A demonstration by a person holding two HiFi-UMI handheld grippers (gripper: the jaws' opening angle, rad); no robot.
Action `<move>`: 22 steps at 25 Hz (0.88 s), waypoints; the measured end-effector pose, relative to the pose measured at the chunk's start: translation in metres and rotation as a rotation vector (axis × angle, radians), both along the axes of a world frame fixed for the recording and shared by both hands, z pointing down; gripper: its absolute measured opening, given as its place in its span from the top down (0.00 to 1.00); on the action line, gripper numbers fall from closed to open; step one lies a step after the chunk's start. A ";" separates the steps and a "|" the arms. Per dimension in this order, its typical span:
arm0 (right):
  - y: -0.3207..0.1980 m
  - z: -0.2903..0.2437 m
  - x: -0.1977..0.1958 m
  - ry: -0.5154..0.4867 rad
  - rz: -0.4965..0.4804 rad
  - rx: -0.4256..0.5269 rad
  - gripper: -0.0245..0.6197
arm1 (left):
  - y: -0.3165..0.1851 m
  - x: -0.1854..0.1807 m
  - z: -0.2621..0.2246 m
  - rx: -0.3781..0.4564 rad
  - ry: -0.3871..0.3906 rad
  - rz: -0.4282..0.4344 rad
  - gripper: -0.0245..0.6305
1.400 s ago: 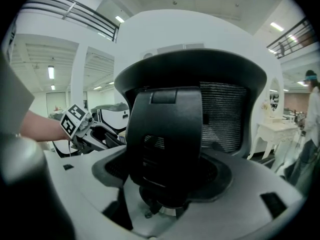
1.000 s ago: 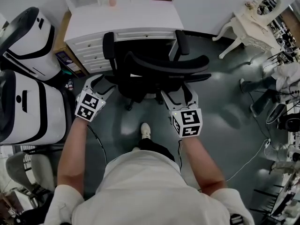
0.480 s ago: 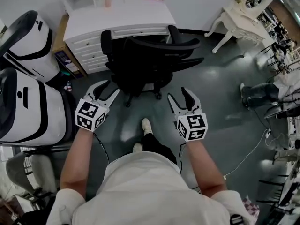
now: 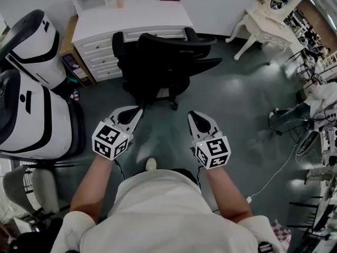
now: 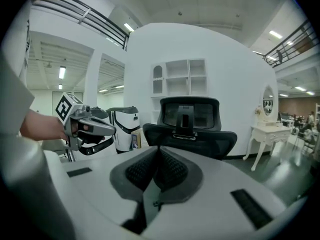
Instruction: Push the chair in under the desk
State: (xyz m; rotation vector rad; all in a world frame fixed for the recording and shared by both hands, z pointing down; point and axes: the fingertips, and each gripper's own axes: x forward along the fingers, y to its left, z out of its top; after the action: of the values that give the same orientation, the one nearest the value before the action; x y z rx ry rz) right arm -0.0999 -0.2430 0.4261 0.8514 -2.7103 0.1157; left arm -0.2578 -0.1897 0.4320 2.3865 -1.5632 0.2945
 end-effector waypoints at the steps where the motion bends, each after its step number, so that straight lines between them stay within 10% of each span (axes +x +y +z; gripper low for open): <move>1: 0.007 0.001 0.003 -0.004 -0.009 -0.010 0.94 | 0.007 0.008 0.000 -0.007 0.003 0.006 0.97; 22: 0.115 0.006 0.119 -0.107 -0.226 -0.089 0.95 | 0.129 0.148 -0.001 -0.064 0.043 -0.074 0.97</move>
State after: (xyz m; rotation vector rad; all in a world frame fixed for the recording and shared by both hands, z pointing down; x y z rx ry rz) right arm 0.0195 -0.1276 0.4325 0.5232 -2.8548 0.2369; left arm -0.1101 -0.0606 0.4310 2.2657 -1.5941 0.2714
